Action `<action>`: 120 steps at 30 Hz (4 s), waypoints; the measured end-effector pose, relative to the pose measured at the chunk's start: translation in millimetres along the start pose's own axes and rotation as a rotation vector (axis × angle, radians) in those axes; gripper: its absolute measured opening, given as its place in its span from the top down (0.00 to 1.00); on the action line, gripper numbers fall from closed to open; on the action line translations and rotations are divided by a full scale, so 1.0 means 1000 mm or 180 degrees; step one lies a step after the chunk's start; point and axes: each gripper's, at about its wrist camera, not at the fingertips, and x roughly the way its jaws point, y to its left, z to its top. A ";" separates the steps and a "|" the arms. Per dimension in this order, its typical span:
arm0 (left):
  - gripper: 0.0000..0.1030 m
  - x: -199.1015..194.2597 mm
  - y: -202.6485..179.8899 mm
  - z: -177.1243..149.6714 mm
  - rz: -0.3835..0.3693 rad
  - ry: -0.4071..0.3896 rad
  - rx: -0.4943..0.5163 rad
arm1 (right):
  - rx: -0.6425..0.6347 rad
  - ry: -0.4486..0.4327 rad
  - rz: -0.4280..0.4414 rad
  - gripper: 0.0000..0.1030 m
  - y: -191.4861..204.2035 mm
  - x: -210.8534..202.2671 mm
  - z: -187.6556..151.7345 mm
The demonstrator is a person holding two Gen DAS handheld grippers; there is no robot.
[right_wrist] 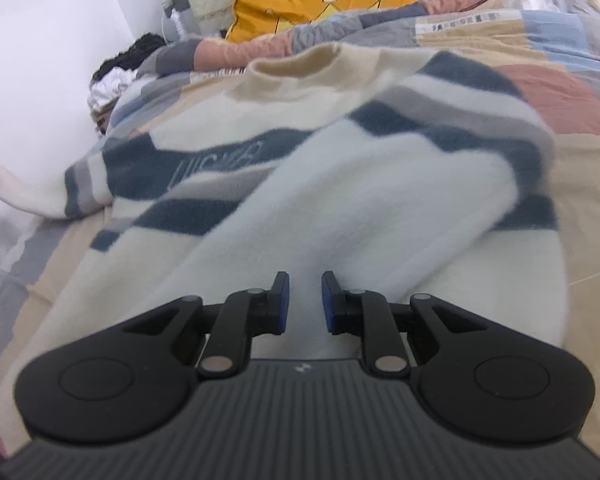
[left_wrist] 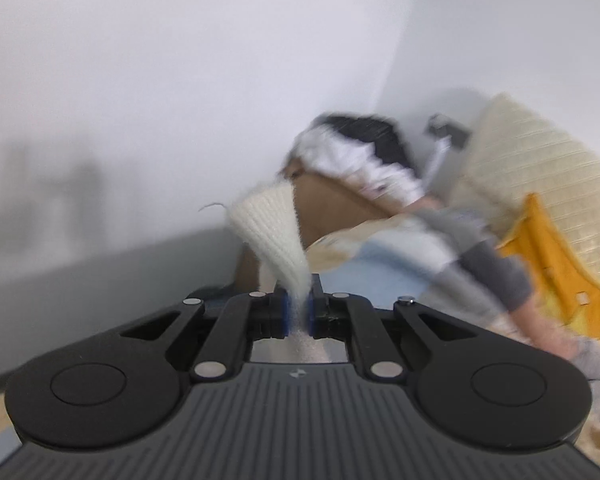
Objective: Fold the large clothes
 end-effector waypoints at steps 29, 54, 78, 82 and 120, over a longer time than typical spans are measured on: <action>0.91 -0.339 -0.333 -0.233 -0.2528 0.0205 0.1679 | 0.0732 -0.0950 0.0022 0.78 -0.056 -0.115 -0.007; 0.44 -0.324 -0.303 -0.365 -0.3125 0.1836 0.2075 | 0.1124 -0.0975 -0.0136 0.77 -0.094 -0.125 -0.016; 0.40 -0.156 -0.272 -0.338 -0.1718 0.1477 0.1858 | -0.0198 -0.0458 0.0021 0.78 -0.011 -0.021 -0.007; 0.40 -0.152 -0.277 -0.348 -0.1662 0.1414 0.2001 | -0.0289 -0.0364 0.0055 0.78 -0.008 -0.008 -0.010; 0.40 -0.241 -0.114 -0.274 -0.0760 0.1961 0.0570 | 0.0568 -0.0455 -0.0787 0.20 -0.032 -0.091 -0.047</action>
